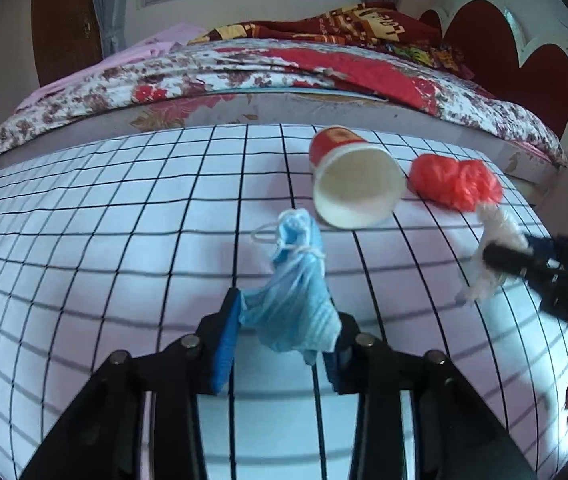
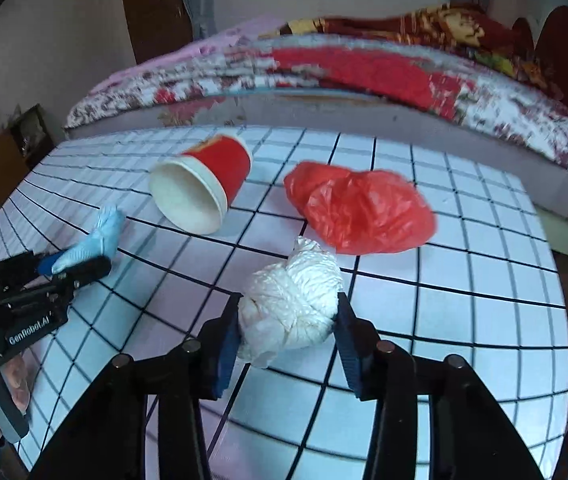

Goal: Collect trash
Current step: 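Grasp the light blue cloth with the left gripper while the right gripper grasps the white plastic bag, then carry the light blue cloth and white bag over the black bin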

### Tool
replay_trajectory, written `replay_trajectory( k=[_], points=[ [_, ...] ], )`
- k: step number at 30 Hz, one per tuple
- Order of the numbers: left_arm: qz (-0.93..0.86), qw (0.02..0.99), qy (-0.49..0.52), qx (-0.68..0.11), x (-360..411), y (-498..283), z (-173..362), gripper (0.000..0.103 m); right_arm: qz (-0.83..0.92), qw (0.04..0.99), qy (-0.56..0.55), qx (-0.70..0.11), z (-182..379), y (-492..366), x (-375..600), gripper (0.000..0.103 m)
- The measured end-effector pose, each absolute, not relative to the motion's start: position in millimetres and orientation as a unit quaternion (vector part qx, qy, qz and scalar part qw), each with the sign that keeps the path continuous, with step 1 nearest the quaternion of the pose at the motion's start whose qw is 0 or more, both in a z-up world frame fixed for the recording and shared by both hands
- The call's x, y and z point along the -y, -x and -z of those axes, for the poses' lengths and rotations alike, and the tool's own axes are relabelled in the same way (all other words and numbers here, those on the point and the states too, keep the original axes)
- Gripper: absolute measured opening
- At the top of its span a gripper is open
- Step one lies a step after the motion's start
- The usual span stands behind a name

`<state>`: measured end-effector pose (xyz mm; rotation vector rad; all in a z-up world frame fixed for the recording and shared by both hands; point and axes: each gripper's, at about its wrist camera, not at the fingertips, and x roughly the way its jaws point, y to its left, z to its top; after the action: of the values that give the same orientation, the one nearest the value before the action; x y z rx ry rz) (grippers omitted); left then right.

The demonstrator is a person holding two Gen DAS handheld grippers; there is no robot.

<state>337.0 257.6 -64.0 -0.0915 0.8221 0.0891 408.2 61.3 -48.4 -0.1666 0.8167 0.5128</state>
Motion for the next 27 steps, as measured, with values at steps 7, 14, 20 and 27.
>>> replay_trajectory(
  k=[7,14,20,27],
  points=[
    [-0.048,0.919,0.035,-0.389,-250.7,-295.8,53.2,0.038,-0.248,0.895,0.079,-0.361,27.5,-365.5,-41.4,0.046],
    [-0.043,0.931,0.028,-0.361,-230.6,-243.7,26.9,0.038,-0.247,0.909,0.067,-0.329,0.9,-313.4,-9.3,0.046],
    [-0.033,0.942,0.01,-0.334,-196.4,-199.8,1.7,0.038,-0.239,0.921,0.065,-0.301,-20.8,-257.2,18.2,0.046],
    [-0.019,0.953,0.009,-0.303,-161.1,-156.5,-23.8,0.038,-0.231,0.933,0.052,-0.27,-43.0,-198.5,57.1,0.046]
  ],
)
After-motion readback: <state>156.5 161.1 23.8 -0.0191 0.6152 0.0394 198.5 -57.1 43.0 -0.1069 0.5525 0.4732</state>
